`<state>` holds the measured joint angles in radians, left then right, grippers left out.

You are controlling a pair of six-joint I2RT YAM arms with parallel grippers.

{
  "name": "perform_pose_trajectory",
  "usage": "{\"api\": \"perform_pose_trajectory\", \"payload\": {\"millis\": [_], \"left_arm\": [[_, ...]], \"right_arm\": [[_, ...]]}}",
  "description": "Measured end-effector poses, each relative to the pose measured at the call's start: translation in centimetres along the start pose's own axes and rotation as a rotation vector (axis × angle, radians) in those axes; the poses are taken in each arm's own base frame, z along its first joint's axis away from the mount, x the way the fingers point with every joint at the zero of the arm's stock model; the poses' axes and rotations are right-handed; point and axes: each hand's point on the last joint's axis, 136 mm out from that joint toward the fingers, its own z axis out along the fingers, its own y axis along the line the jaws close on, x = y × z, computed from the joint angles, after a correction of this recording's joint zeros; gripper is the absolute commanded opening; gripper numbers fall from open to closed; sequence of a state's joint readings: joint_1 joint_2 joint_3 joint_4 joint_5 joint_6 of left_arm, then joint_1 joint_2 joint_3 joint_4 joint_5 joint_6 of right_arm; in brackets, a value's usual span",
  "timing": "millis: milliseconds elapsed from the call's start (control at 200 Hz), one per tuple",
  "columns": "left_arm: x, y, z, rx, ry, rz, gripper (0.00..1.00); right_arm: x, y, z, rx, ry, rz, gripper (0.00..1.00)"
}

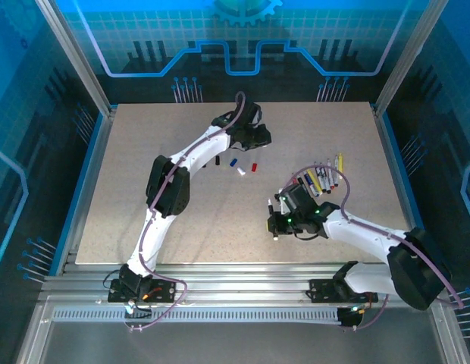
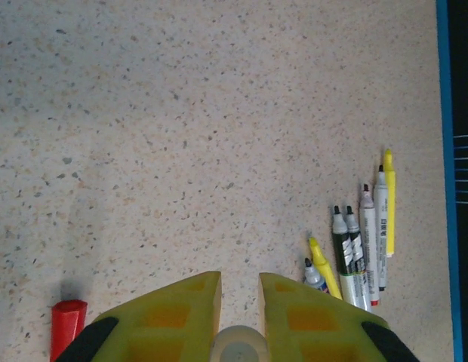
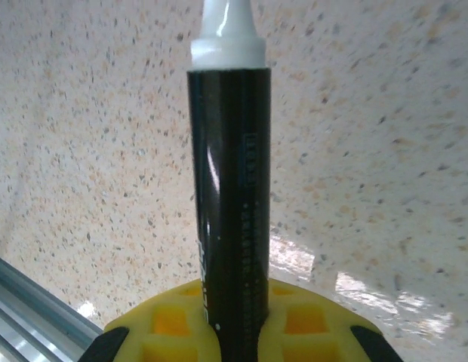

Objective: Open the pen caps

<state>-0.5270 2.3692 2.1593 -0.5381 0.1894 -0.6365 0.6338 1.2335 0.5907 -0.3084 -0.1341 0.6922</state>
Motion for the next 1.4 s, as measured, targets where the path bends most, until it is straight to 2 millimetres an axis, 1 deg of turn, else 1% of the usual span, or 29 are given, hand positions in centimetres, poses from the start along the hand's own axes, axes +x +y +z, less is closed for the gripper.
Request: {"api": "perform_pose_trajectory", "payload": {"millis": [125, 285, 370, 505, 610, 680, 780, 840, 971, 1116, 1181, 1296, 1401], "left_arm": [[1.1, 0.3, 0.4, -0.025, 0.024, 0.015, 0.0], [3.2, 1.6, 1.3, -0.082, 0.068, 0.036, 0.0], [4.0, 2.1, 1.8, -0.105, 0.086, 0.046, 0.0], [5.2, 3.2, 3.3, -0.136, 0.112, 0.061, 0.0], [6.6, 4.3, 4.4, -0.169, 0.147, 0.063, 0.0], [7.4, 4.6, 5.0, -0.183, 0.167, 0.065, 0.0], [8.3, 4.8, 5.7, -0.192, 0.184, 0.071, 0.0], [8.7, 4.8, 5.9, -0.196, 0.189, 0.074, 0.03], [8.8, 4.9, 6.0, -0.202, 0.19, 0.077, 0.11], [8.8, 4.9, 6.0, -0.202, 0.19, 0.077, 0.18], [8.8, 4.9, 6.0, -0.201, 0.19, 0.077, 0.21], [8.9, 4.8, 6.1, -0.2, 0.19, 0.078, 0.27], [8.9, 4.7, 6.1, -0.198, 0.188, 0.08, 0.27]], "right_arm": [[-2.2, -2.2, -0.6, 0.084, -0.046, 0.037, 0.0], [-6.8, -4.6, -0.6, 0.2, -0.092, 0.046, 0.0], [-8.7, -5.7, -0.3, 0.25, -0.103, 0.041, 0.0], [-10.8, -6.9, 0.5, 0.323, -0.105, 0.019, 0.0], [-11.9, -7.5, 1.3, 0.367, -0.095, -0.002, 0.0], [-12.2, -8.1, 2.0, 0.397, -0.082, -0.014, 0.0], [-12.0, -8.8, 2.7, 0.427, -0.058, -0.022, 0.0], [-11.9, -9.1, 2.8, 0.438, -0.045, -0.024, 0.01], [-11.9, -9.2, 3.1, 0.445, -0.036, -0.025, 0.09], [-11.7, -9.5, 3.3, 0.458, -0.023, -0.026, 0.24], [-11.6, -9.7, 3.3, 0.47, -0.017, -0.027, 0.28], [-11.5, -10.0, 3.2, 0.482, -0.013, -0.026, 0.32], [-11.4, -10.1, 3.1, 0.491, -0.01, -0.026, 0.33]]}}
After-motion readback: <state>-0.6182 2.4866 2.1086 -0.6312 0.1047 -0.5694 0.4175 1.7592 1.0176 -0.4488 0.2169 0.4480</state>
